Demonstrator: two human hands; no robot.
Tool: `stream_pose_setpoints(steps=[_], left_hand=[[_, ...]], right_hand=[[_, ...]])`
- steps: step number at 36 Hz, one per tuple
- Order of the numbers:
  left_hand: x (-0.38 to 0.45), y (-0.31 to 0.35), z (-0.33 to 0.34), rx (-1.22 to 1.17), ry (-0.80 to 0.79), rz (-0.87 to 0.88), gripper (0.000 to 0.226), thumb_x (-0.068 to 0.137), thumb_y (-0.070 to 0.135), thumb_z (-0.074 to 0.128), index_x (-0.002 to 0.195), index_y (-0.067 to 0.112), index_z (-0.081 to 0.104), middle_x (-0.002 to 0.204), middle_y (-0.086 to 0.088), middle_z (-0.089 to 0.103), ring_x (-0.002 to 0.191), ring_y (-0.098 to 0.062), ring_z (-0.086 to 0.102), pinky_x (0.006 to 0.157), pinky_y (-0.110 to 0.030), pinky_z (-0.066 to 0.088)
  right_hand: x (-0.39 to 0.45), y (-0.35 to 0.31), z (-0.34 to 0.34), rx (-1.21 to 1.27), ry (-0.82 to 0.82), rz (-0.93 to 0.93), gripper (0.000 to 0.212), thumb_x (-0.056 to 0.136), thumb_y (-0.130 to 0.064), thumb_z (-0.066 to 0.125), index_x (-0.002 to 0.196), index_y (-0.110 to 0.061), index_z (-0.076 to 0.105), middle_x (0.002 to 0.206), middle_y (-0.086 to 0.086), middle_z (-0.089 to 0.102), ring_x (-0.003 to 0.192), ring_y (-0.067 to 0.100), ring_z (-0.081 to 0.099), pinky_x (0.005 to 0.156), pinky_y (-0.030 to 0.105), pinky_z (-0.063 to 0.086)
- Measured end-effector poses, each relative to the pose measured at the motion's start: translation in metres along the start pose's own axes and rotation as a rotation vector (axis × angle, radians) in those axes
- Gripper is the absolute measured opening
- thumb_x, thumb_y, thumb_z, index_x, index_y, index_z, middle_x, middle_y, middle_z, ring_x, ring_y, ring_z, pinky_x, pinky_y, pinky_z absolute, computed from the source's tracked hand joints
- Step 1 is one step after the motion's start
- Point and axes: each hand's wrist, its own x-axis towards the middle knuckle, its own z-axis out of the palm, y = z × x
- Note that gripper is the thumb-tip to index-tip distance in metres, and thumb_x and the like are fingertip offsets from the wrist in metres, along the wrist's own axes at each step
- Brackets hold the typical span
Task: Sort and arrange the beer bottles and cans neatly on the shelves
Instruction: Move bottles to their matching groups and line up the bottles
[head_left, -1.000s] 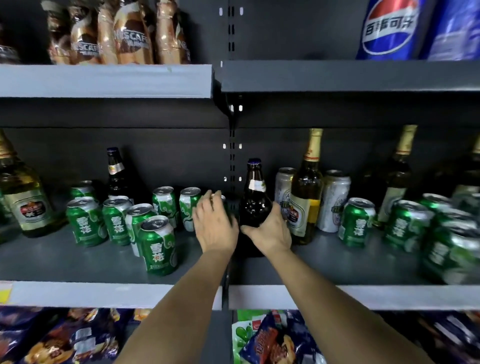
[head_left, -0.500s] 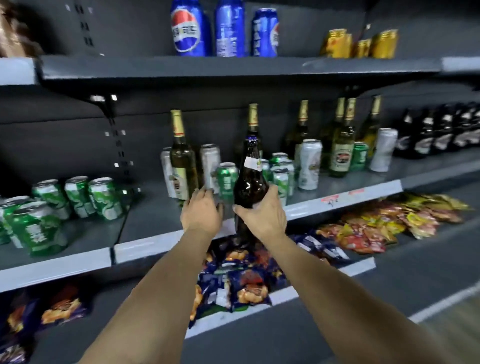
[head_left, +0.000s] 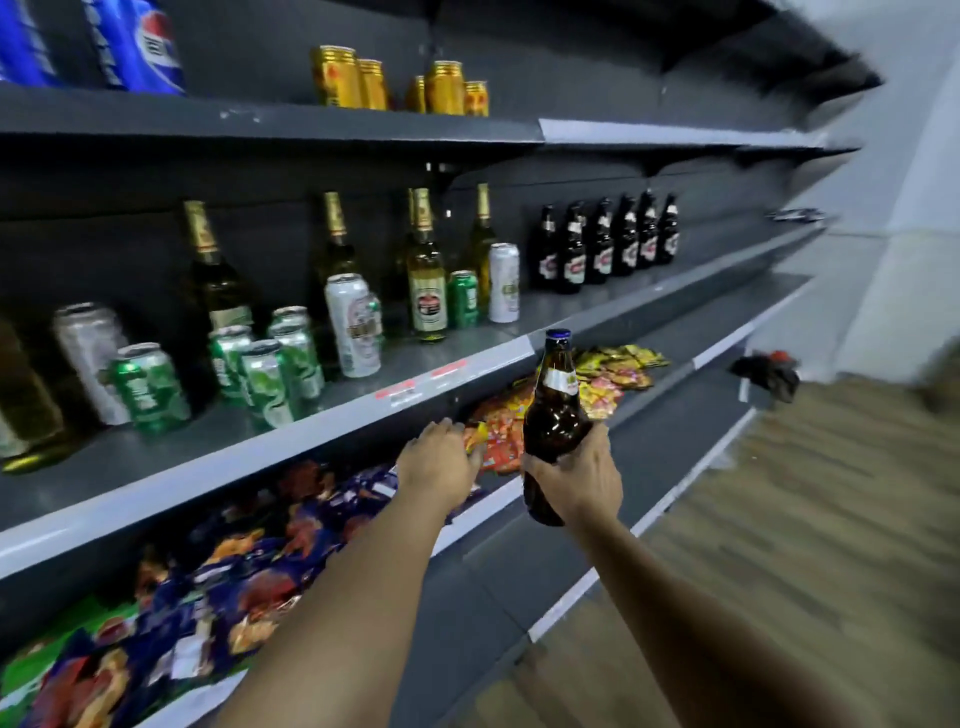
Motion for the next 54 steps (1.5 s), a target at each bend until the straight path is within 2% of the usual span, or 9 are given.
stream_pose_setpoints(steps=[4, 10, 19, 26, 34, 40, 46, 50, 54], left_hand=[[0.039, 0.047, 0.014, -0.007, 0.01, 0.063, 0.051, 0.101, 0.046, 0.037, 0.138, 0.012, 0.048, 0.144, -0.006, 0.046, 0.134, -0.023, 0.041, 0.106, -0.039, 0.039], [0.114, 0.103, 0.032, -0.017, 0.003, 0.137, 0.055, 0.101, 0.048, 0.036, 0.142, 0.012, 0.043, 0.148, -0.007, 0.042, 0.137, -0.023, 0.037, 0.109, -0.038, 0.035], [0.25, 0.173, 0.035, -0.098, 0.042, 0.178, 0.05, 0.1, 0.048, 0.038, 0.137, 0.016, 0.045, 0.137, -0.006, 0.049, 0.126, -0.026, 0.045, 0.096, -0.04, 0.042], [0.331, 0.197, 0.047, -0.115, 0.039, 0.144, 0.048, 0.098, 0.045, 0.048, 0.136, 0.016, 0.047, 0.134, -0.006, 0.05, 0.125, -0.027, 0.046, 0.097, -0.042, 0.043], [0.42, 0.221, 0.054, -0.267, 0.177, -0.011, 0.066, 0.084, 0.047, 0.068, 0.138, 0.018, 0.043, 0.137, -0.002, 0.048, 0.127, -0.026, 0.047, 0.091, -0.039, 0.045], [0.486, 0.245, 0.063, -0.535, 0.201, -0.1, 0.087, 0.072, 0.051, 0.079, 0.143, 0.023, 0.037, 0.141, 0.0, 0.049, 0.127, -0.023, 0.049, 0.094, -0.039, 0.047], [0.528, 0.24, 0.074, -0.624, 0.292, -0.252, 0.073, 0.073, 0.04, 0.081, 0.131, 0.02, 0.042, 0.123, -0.001, 0.061, 0.109, -0.023, 0.06, 0.083, -0.039, 0.052], [0.547, 0.216, 0.081, -0.69, 0.346, -0.346, 0.054, 0.072, 0.031, 0.08, 0.113, 0.021, 0.047, 0.112, 0.002, 0.062, 0.1, -0.02, 0.061, 0.081, -0.039, 0.053], [0.57, 0.19, 0.086, -0.698, 0.425, -0.435, 0.028, 0.081, 0.027, 0.07, 0.096, 0.022, 0.047, 0.094, 0.006, 0.06, 0.085, -0.017, 0.06, 0.064, -0.029, 0.046]], right_hand=[[0.046, 0.028, -0.026, -0.007, 0.065, 0.047, 0.065, 0.068, -0.044, 0.08, 0.107, -0.02, 0.034, 0.112, 0.002, 0.06, 0.102, 0.033, 0.062, 0.076, 0.037, 0.046], [0.125, 0.058, -0.05, -0.037, 0.146, 0.039, 0.062, 0.069, -0.043, 0.08, 0.102, -0.021, 0.032, 0.107, 0.001, 0.057, 0.099, 0.032, 0.062, 0.068, 0.032, 0.037], [0.27, 0.07, -0.068, -0.069, 0.194, 0.004, 0.066, 0.066, -0.044, 0.082, 0.104, -0.017, 0.035, 0.102, 0.001, 0.056, 0.096, 0.032, 0.061, 0.071, 0.036, 0.044], [0.378, 0.068, -0.062, -0.025, 0.209, -0.036, 0.068, 0.064, -0.045, 0.082, 0.102, -0.017, 0.033, 0.102, 0.005, 0.058, 0.092, 0.034, 0.061, 0.074, 0.043, 0.051], [0.502, 0.055, -0.026, 0.03, 0.101, -0.135, 0.072, 0.065, -0.048, 0.083, 0.104, -0.017, 0.031, 0.112, 0.008, 0.057, 0.101, 0.035, 0.06, 0.082, 0.047, 0.051], [0.58, 0.037, 0.008, 0.065, -0.078, -0.286, 0.085, 0.068, -0.049, 0.082, 0.127, -0.011, 0.033, 0.13, 0.005, 0.052, 0.118, 0.03, 0.054, 0.09, 0.04, 0.046], [0.622, 0.016, 0.047, 0.107, -0.272, -0.392, 0.101, 0.074, -0.041, 0.081, 0.15, -0.016, 0.02, 0.141, -0.001, 0.042, 0.123, 0.018, 0.049, 0.095, 0.028, 0.037], [0.632, 0.008, 0.089, 0.14, -0.306, -0.364, 0.092, 0.066, -0.045, 0.085, 0.136, -0.016, 0.033, 0.126, 0.002, 0.055, 0.114, 0.021, 0.056, 0.091, 0.033, 0.043], [0.633, -0.003, 0.125, 0.164, -0.309, -0.379, 0.085, 0.063, -0.045, 0.086, 0.125, -0.014, 0.037, 0.122, 0.004, 0.054, 0.111, 0.023, 0.057, 0.087, 0.037, 0.048]])
